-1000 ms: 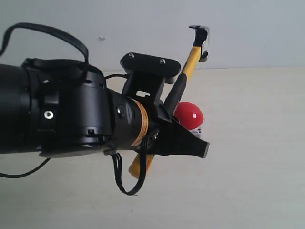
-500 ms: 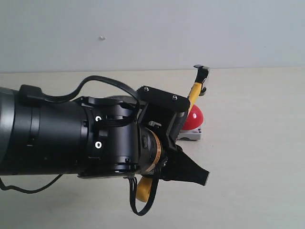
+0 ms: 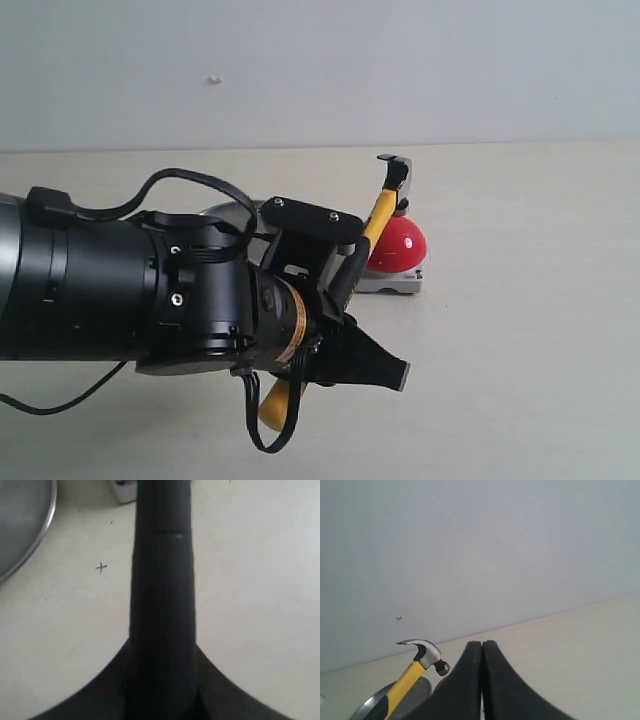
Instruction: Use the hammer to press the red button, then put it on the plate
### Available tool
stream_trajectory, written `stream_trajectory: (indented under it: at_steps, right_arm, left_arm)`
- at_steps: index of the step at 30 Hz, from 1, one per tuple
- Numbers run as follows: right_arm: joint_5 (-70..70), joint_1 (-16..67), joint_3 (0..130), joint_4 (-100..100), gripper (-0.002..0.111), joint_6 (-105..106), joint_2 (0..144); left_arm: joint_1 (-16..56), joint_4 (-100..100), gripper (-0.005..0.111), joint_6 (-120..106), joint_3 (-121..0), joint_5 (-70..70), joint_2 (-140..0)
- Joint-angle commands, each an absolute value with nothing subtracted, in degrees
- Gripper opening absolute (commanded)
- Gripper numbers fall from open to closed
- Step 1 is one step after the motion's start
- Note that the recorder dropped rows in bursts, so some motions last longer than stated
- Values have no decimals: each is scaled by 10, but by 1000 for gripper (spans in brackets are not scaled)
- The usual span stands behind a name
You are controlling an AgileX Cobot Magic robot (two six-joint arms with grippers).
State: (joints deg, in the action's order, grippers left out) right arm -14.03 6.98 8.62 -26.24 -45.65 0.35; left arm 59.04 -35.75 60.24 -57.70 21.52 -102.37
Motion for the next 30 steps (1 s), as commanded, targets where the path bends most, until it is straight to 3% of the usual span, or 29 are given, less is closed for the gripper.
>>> stream_trajectory:
  at_steps: [1, 14, 30]
  right_arm:
    - [-135, 66, 83, -260, 0, -456, 0]
    - [-135, 66, 83, -260, 0, -456, 0]
    - [-135, 66, 83, -260, 0, -456, 0]
  left_arm:
    - [576, -377, 0, 587, -582, 189, -1002]
    - [560, -351, 0, 492, -640, 283, -815]
    - [560, -321, 0, 482, -592, 211, -909]
